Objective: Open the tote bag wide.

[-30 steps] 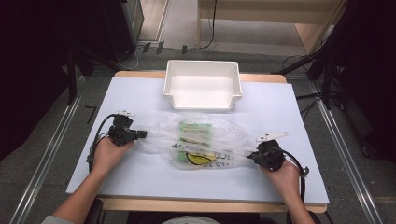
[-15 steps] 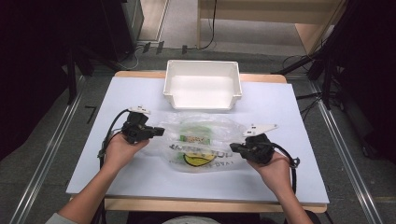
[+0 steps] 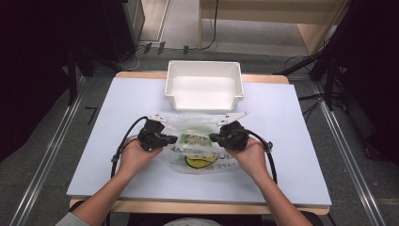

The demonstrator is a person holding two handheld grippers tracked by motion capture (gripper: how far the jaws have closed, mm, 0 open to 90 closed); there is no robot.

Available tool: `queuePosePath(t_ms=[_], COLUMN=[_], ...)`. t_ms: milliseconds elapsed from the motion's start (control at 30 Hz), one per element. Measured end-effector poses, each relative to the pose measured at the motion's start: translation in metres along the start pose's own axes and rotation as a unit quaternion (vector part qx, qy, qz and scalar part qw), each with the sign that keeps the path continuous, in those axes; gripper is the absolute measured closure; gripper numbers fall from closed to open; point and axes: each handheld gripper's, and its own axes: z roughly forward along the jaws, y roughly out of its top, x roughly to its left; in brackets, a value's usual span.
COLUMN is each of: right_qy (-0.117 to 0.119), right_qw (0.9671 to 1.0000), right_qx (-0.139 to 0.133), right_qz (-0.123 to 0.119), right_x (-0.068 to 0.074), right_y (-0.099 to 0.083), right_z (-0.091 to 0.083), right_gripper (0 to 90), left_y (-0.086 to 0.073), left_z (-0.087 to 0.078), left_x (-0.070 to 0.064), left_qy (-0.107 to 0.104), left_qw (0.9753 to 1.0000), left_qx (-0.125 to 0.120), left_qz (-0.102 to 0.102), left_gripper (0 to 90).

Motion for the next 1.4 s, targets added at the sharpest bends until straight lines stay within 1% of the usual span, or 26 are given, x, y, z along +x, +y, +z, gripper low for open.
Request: queuePosePath(t_ms=[33,100,133,167,300,333,367,433,467,533,567,633,667,733,800,833,933,967,1000,1033,1133,1167,1267,1333,1367,1400], right_qy=[-0.003,-0.005,-0.006,-0.010,-0.020,-0.020,-0.029,-0.030,-0.030,-0.030,-0.032,-0.025,-0.021,-0.020,-0.022,-0.020,-0.014,-0.019,-0.019,-0.018,-0.023,-0.023,-0.027,-0.029,-0.030,-0.030], right_qw=[1.0000,0.9998,0.9996,0.9994,0.9983,0.9983,0.9976,0.9976,0.9974,0.9980,0.9984,0.9992,0.9995,0.9996,0.9995,0.9996,0.9998,0.9997,0.9998,0.9997,0.9996,0.9996,0.9993,0.9992,0.9989,0.9991], right_qx=[0.005,0.001,-0.002,-0.006,-0.006,-0.006,-0.005,-0.008,-0.008,-0.003,-0.002,-0.005,-0.010,-0.021,-0.021,-0.016,-0.007,-0.004,-0.006,-0.006,-0.004,-0.003,0.000,-0.002,0.001,0.000], right_qz=[0.003,0.019,0.028,0.032,0.055,0.055,0.063,0.062,0.065,0.055,0.046,0.029,0.023,0.001,-0.009,-0.005,0.015,0.012,0.009,0.014,0.018,0.018,0.024,0.029,0.035,0.031], right_x=[-0.003,-0.012,-0.016,-0.020,-0.029,-0.029,-0.031,-0.033,-0.032,-0.028,-0.024,-0.016,-0.012,-0.006,-0.005,-0.007,-0.014,-0.015,-0.016,-0.017,-0.023,-0.025,-0.031,-0.034,-0.035,-0.036], right_y=[0.001,0.002,0.002,0.002,0.002,0.002,0.001,0.001,0.002,0.005,0.008,0.016,0.020,0.028,0.034,0.035,0.036,0.036,0.035,0.035,0.036,0.036,0.037,0.037,0.037,0.036], right_z=[0.004,0.010,0.014,0.017,0.024,0.024,0.025,0.024,0.020,0.015,0.010,0.004,0.002,0.002,0.008,0.013,0.027,0.031,0.035,0.038,0.048,0.050,0.058,0.062,0.063,0.066], right_gripper=[90.0,90.0,90.0,90.0,90.0,90.0,90.0,90.0,90.0,90.0,90.0,90.0,90.0,90.0,90.0,90.0,90.0,90.0,90.0,90.0,90.0,90.0,90.0,90.0,90.0,90.0], left_y=[-0.003,-0.007,-0.008,-0.009,-0.014,-0.014,-0.018,-0.021,-0.021,-0.022,-0.021,-0.019,-0.017,-0.014,-0.012,-0.012,-0.012,-0.012,-0.012,-0.012,-0.014,-0.015,-0.019,-0.022,-0.023,-0.025], left_z=[0.001,0.002,0.002,0.003,0.003,0.003,0.002,0.000,-0.001,-0.001,-0.001,-0.001,-0.001,0.000,0.002,0.004,0.005,0.005,0.005,0.005,0.005,0.005,0.006,0.005,0.006,0.006], left_x=[0.000,-0.001,-0.001,-0.002,-0.005,-0.005,-0.007,-0.009,-0.009,-0.010,-0.010,-0.012,-0.014,-0.016,-0.017,-0.018,-0.019,-0.019,-0.019,-0.019,-0.019,-0.020,-0.022,-0.023,-0.024,-0.024], left_qy=[0.002,0.003,0.003,0.004,0.006,0.006,0.005,0.006,0.003,0.003,0.003,0.001,0.000,-0.004,-0.005,-0.007,-0.009,-0.010,-0.010,-0.010,-0.010,-0.011,-0.013,-0.014,-0.015,-0.016], left_qw=[1.0000,1.0000,1.0000,1.0000,0.9999,0.9999,0.9999,0.9998,0.9998,0.9999,0.9999,0.9999,0.9999,0.9999,0.9999,0.9999,0.9998,0.9998,0.9998,0.9998,0.9998,0.9997,0.9997,0.9996,0.9997,0.9997], left_qx=[0.002,0.004,0.005,0.005,0.005,0.005,0.006,0.004,0.006,0.002,0.003,-0.001,-0.003,-0.002,-0.003,0.000,0.000,-0.001,0.001,0.003,0.001,0.005,0.004,0.007,0.004,0.008], left_qz=[-0.001,0.002,0.007,0.007,0.014,0.014,0.014,0.017,0.019,0.016,0.016,0.011,0.013,0.016,0.016,0.016,0.017,0.017,0.018,0.020,0.018,0.019,0.018,0.021,0.018,0.020], left_gripper=[90.0,90.0,90.0,90.0,90.0,90.0,90.0,90.0,90.0,90.0,90.0,90.0,90.0,90.0,90.0,90.0,90.0,90.0,90.0,90.0,90.0,90.0,90.0,90.0,90.0,90.0])
